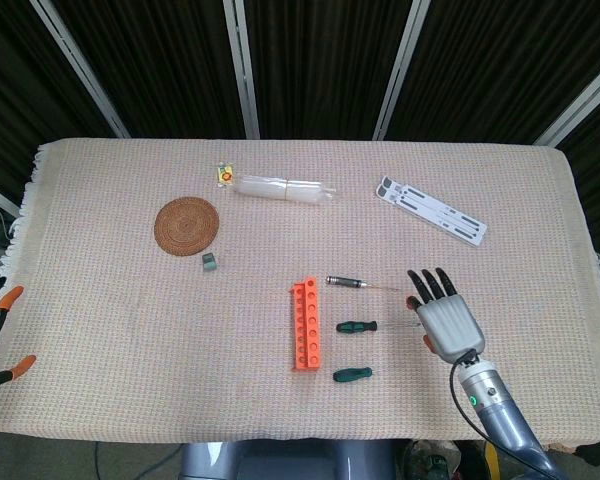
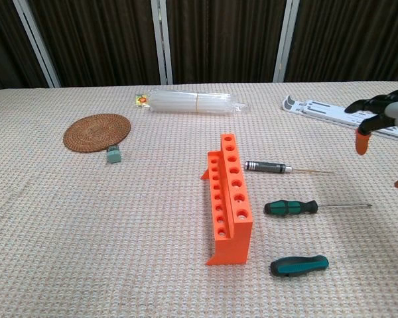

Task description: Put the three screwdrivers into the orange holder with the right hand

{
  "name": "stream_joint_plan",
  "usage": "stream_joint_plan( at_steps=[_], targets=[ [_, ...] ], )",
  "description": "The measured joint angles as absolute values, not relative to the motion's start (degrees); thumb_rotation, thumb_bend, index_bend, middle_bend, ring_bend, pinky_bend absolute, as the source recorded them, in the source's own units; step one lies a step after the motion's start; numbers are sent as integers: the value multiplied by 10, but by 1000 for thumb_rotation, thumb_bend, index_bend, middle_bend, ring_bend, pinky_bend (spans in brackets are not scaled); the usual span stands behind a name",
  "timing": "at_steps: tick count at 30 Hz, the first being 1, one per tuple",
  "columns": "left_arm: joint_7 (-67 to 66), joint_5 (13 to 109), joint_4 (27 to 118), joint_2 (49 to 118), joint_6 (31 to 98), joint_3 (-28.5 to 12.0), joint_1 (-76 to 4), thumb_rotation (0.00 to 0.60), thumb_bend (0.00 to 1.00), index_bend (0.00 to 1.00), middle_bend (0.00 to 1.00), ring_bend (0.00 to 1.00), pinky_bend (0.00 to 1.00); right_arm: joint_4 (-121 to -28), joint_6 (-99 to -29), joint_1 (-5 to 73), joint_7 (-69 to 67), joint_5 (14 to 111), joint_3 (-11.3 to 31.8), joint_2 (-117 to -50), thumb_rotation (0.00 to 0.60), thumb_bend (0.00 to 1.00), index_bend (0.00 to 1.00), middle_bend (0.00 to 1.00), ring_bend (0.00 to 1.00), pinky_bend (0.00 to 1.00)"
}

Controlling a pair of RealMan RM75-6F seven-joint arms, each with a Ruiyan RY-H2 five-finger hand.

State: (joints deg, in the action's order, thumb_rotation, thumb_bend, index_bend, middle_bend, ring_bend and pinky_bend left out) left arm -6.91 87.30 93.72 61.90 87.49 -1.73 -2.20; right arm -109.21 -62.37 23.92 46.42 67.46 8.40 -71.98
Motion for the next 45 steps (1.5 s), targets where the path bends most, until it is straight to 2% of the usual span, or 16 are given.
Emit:
stream_joint_plan(
  at_steps=[11,23,45],
  targets=[
    [-79,861,947,614,854,-27,-40,600,21,119,0,0,0,-1066,-612,322,578,539,84,-814,600,214,392,34,0,0],
    [-74,852,944,614,846,-26,-44,600,21,119,0,0,0,-1036,-626,396,640,439,86,-881,600,224,410,34,0,0],
    [-57,842,934,615,837,-25,-47,600,19,118,0,0,0,-979,-647,473,649,337,68,-952,600,235,439,38,0,0]
  ],
)
